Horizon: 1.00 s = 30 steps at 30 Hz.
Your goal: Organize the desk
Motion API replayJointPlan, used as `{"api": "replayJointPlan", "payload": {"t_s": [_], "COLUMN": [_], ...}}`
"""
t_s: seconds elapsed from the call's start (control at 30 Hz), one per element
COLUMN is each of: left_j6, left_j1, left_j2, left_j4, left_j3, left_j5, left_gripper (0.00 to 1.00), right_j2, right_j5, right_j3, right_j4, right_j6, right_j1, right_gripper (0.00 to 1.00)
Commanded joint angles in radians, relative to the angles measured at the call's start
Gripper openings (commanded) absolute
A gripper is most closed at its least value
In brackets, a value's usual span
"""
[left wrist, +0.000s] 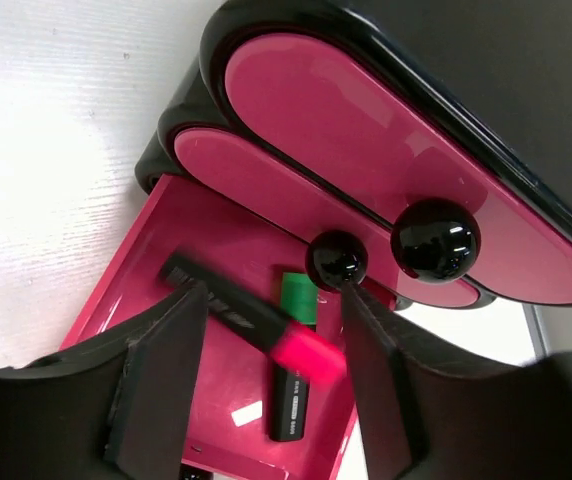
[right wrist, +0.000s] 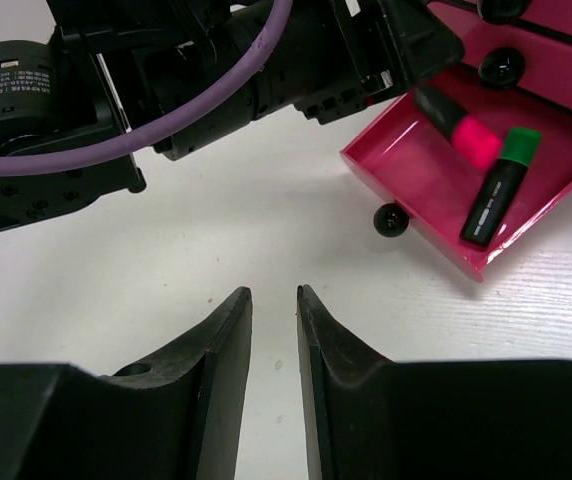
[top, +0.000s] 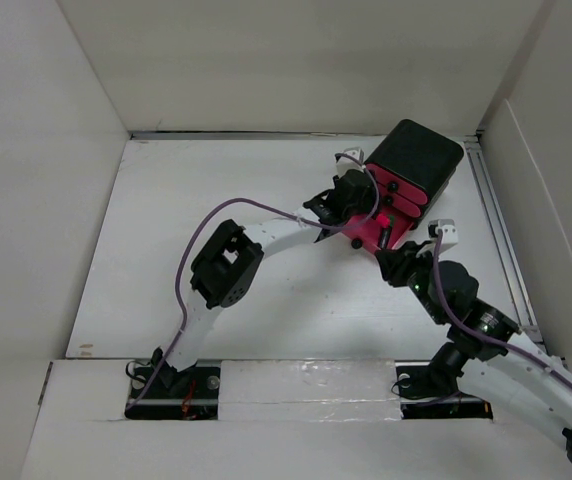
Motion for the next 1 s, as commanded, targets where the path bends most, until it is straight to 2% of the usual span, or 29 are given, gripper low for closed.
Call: {"api": "replayJointPlan", "payload": {"t_s": [0.0, 0.1, 0.2, 0.27, 0.3, 0.37, 0.4, 0.47, 0.57, 0.67, 0.77, 0.9, 0.97], "left_j6": [0.014, 0.017, 0.024, 0.026, 0.032, 0.056, 0.07, 0.105, 0.126, 0.123, 0.13, 0.164, 0.168], "left_j1": [-0.002, -0.002, -0.002, -0.002, -0.002, -0.013, -0.026, -0.061, -0.083, -0.092, -0.092, -0.092, -0.092], "left_j2": [-0.024, -0.048, -0.073, -0.125, -0.154, -0.25, -0.278, -0.37, -0.401, -0.419, -0.397, -0.321, -0.297], "left_j4": [0.018, 0.015, -0.013, -0.004, 0.045, 0.082, 0.093, 0.098, 0.09, 0.09, 0.098, 0.096, 0.093], "left_j3": [0.015, -0.015, -0.022, -0.082, -0.123, -0.243, -0.281, -0.408, -0.49, -0.582, -0.613, -0.57, -0.549], "left_j5": [0.006, -0.002, -0.005, -0.014, -0.016, -0.025, -0.032, -0.048, -0.03, 0.006, 0.046, 0.099, 0.098], "left_gripper": [0.52, 0.59, 0.58, 0.48, 0.34, 0.22, 0.14, 0.1, 0.1, 0.16, 0.24, 0.35, 0.35], "right_j2": [-0.004, 0.005, 0.02, 0.022, 0.025, 0.023, 0.022, 0.025, 0.032, 0.054, 0.075, 0.091, 0.089], "right_j5": [-0.004, -0.006, -0.006, -0.009, -0.006, -0.006, -0.004, -0.006, -0.009, -0.016, -0.027, -0.038, -0.041], "right_j3": [-0.007, -0.007, -0.003, -0.003, -0.003, -0.006, -0.01, -0.018, -0.023, -0.018, -0.018, -0.007, -0.007], "right_j4": [0.025, 0.036, 0.042, 0.042, 0.042, 0.042, 0.042, 0.053, 0.062, 0.077, 0.091, 0.082, 0.08], "right_j6": [0.0, -0.003, -0.003, -0.004, -0.003, -0.001, -0.001, 0.0, 0.002, 0.003, 0.003, 0.008, 0.009], "right_j1": [-0.008, -0.008, -0.008, -0.008, -0.008, -0.008, -0.008, -0.008, -0.008, -0.008, -0.008, -0.008, -0.008], "right_gripper": [0.31, 0.31, 0.31, 0.31, 0.3, 0.26, 0.21, 0.11, 0.07, 0.06, 0.13, 0.28, 0.3]}}
